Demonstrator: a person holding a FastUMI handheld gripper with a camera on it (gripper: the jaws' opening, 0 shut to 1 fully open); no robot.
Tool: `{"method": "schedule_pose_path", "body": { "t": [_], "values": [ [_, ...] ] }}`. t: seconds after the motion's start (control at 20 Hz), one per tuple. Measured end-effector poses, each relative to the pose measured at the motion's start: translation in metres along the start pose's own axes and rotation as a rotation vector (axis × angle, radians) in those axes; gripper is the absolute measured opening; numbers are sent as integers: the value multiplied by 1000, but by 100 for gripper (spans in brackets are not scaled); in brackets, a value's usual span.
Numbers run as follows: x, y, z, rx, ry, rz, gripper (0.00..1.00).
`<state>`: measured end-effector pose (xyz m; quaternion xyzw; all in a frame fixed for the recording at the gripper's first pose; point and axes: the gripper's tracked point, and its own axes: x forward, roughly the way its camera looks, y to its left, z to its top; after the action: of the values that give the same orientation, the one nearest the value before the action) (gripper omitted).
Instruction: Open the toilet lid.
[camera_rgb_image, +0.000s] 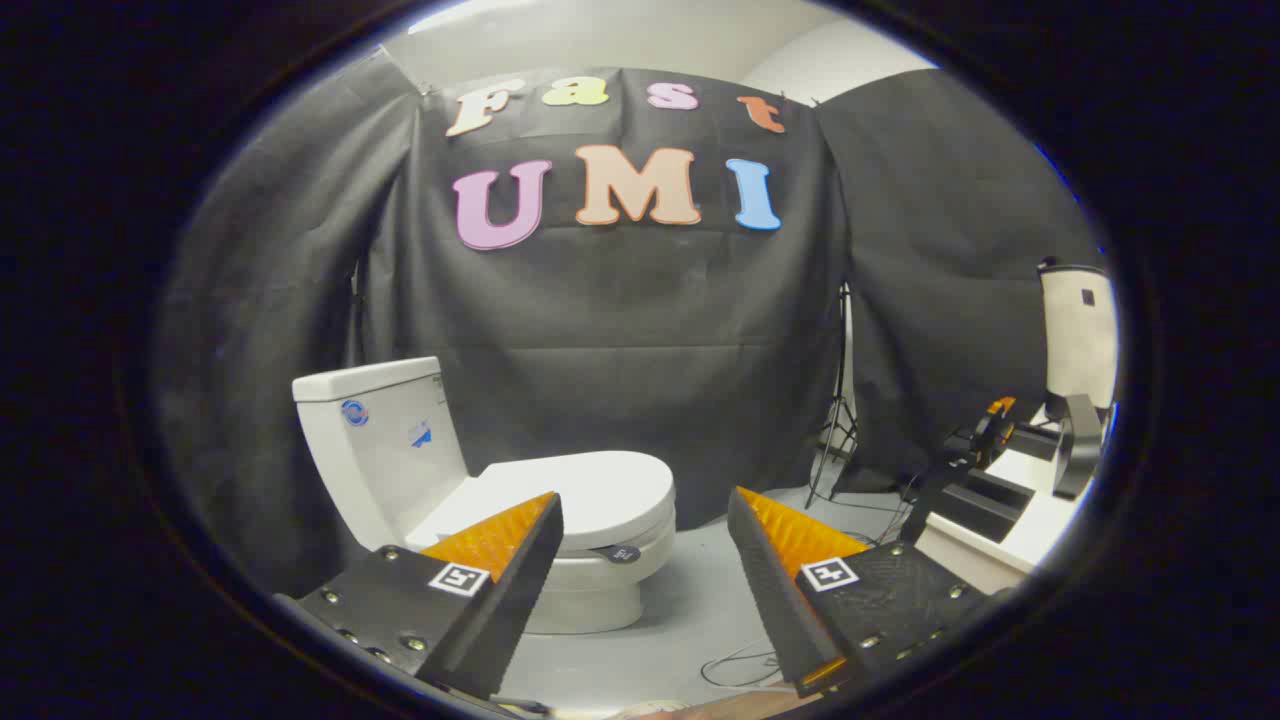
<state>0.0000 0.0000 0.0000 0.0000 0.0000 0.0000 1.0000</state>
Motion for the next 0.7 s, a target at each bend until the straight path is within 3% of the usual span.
{"method": "schedule_pose_path", "body": {
  "t": [0.7],
  "values": [
    [-15, -48, 4, 175, -63, -60, 99]
  ]
}}
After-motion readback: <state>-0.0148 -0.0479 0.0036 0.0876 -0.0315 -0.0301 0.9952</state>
